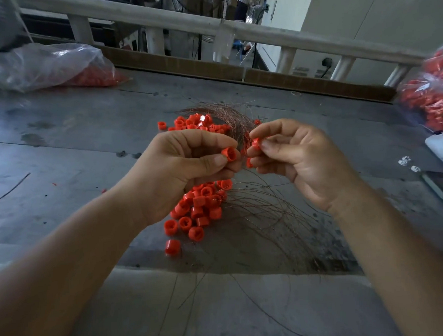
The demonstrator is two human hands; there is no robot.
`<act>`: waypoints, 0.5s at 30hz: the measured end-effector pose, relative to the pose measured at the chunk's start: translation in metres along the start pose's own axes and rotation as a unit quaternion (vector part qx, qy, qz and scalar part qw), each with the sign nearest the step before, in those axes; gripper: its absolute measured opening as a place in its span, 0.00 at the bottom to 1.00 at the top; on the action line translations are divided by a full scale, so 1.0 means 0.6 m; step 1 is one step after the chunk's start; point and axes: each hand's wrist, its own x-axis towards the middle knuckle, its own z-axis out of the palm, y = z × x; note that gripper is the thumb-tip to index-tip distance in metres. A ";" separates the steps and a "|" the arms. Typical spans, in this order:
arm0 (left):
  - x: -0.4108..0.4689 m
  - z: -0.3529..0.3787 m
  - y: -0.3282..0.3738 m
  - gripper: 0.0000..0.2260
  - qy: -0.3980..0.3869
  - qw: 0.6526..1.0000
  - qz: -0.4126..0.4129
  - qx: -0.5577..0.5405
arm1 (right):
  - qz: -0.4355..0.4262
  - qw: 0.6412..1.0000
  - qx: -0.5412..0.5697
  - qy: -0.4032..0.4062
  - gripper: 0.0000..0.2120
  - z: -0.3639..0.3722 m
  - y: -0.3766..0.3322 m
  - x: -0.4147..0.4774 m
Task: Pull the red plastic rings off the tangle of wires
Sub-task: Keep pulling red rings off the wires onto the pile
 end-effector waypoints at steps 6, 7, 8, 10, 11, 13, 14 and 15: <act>0.001 -0.001 0.000 0.10 0.005 1.000 -0.001 0.008 | 0.005 1.000 0.021 -0.022 0.11 0.007 0.004 -0.002; 0.002 -0.001 0.000 0.11 0.006 1.000 -0.002 0.010 | 0.006 0.999 0.024 -0.024 0.11 0.008 0.004 -0.002; 0.002 -0.001 0.000 0.11 0.008 1.000 -0.002 0.010 | 0.007 0.999 0.031 -0.027 0.09 0.009 0.004 -0.003; 0.002 -0.001 0.000 0.11 0.012 1.000 -0.003 0.011 | 0.004 0.999 0.043 -0.028 0.05 0.011 0.004 -0.004; 0.002 -0.001 0.000 0.11 0.013 1.000 -0.003 0.012 | -0.002 0.999 0.037 -0.025 0.07 0.013 0.004 -0.005; 0.002 0.000 -0.001 0.11 0.015 1.000 -0.003 0.021 | -0.023 1.000 -0.005 -0.017 0.06 0.016 0.005 -0.006; 0.002 0.000 -0.001 0.11 0.018 1.000 -0.003 0.023 | -0.036 0.999 -0.030 -0.012 0.06 0.019 0.006 -0.007; 0.002 0.001 -0.001 0.11 0.022 0.999 -0.003 0.022 | -0.049 0.997 -0.055 -0.007 0.08 0.022 0.008 -0.007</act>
